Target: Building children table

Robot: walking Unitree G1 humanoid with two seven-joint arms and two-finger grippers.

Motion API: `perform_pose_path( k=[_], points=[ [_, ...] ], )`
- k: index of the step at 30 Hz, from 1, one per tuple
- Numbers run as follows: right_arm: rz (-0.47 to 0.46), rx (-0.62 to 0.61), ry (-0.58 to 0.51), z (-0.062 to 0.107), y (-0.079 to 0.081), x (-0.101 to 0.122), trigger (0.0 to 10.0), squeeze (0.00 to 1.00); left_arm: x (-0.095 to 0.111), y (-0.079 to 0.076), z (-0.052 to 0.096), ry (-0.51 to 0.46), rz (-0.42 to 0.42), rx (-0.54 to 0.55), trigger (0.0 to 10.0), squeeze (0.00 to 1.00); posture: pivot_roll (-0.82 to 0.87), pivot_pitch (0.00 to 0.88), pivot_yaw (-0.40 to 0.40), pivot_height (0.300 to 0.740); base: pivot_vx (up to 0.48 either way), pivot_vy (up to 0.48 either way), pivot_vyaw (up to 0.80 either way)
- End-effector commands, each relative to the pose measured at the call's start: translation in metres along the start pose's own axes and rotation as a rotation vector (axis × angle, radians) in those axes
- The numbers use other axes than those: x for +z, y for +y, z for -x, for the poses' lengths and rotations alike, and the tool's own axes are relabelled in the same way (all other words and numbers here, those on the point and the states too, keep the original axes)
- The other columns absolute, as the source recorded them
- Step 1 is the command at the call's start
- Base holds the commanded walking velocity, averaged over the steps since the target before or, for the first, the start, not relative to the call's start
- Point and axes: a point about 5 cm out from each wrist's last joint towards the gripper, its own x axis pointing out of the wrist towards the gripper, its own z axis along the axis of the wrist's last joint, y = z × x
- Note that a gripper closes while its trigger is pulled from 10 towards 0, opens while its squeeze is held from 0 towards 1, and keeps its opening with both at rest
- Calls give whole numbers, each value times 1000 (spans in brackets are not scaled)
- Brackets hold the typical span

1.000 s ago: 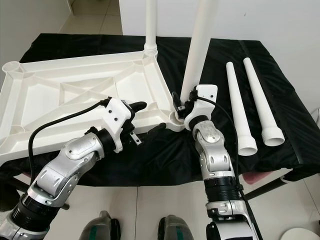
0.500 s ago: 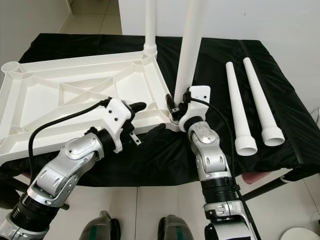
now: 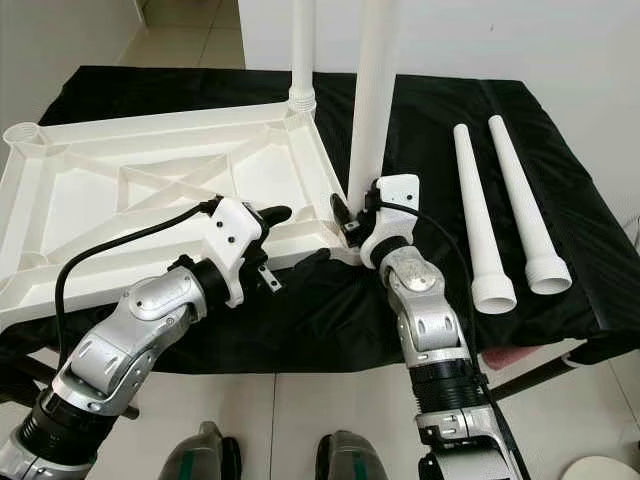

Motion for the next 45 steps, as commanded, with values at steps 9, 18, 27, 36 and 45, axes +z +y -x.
perform_pose_path(
  k=[9, 18, 27, 36, 45],
  points=[
    [-171, -46, 86, 4, -3, -18, 10000, 0, 1, -5, 2, 7, 2, -68, 10000, 0, -103, 62, 9, 740, 0, 0, 0],
    [-269, -117, 109, 6, -11, -26, 10000, 0, 2, -6, 3, 5, 2, -70, 10000, 0, -103, 64, 9, 740, 0, 0, 0],
    [-365, -169, 133, 5, -14, -31, 10000, 0, 5, -6, 2, 2, -1, -71, 10000, 0, -99, 64, 8, 740, 0, 0, 0],
    [-213, -123, 140, 2, -9, -29, 10000, 0, 6, -6, 2, -2, -1, -71, 10000, 0, -101, 63, 6, 740, 0, 0, 0],
    [-100, -16, 120, -2, 7, -22, 10000, 0, 7, -6, 1, -6, -2, -68, 10000, 0, -100, 60, 0, 740, 0, 0, 0]
  ],
)
